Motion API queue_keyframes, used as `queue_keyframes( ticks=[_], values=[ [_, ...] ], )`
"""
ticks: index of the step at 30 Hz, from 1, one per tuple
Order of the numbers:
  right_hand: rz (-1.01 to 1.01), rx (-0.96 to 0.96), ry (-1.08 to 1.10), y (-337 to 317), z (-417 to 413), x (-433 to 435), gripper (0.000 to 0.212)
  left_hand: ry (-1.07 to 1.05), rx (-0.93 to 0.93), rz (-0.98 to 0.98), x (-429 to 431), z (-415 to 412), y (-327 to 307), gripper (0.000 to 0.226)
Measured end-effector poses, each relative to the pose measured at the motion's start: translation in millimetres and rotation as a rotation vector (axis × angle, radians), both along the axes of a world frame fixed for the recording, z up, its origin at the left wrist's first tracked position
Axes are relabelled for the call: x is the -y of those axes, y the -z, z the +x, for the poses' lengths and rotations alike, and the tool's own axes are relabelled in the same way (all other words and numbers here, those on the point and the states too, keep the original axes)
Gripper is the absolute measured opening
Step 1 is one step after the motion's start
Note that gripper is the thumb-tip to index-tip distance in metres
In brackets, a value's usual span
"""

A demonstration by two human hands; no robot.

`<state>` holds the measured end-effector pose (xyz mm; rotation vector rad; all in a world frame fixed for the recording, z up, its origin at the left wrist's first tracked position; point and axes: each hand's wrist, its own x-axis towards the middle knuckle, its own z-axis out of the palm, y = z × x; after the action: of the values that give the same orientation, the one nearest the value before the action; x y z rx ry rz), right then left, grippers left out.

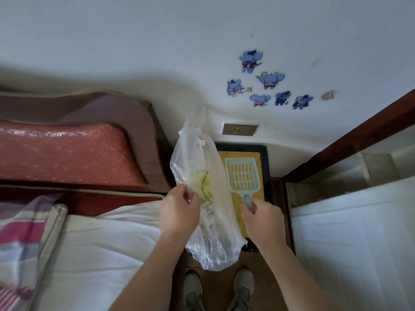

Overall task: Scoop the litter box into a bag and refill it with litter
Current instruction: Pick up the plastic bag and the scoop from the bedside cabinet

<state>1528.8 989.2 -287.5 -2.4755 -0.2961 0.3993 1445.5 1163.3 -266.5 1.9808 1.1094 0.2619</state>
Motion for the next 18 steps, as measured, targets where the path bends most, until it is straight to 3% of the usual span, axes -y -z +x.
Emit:
queue_keyframes(
  ticks=[18],
  values=[
    [-0.026, 0.100, -0.121, -146.6, -56.3, 2.8, 0.015, -0.013, 0.149, 0.067, 4.1, -54.9, -131.4, 0.024]
  ],
)
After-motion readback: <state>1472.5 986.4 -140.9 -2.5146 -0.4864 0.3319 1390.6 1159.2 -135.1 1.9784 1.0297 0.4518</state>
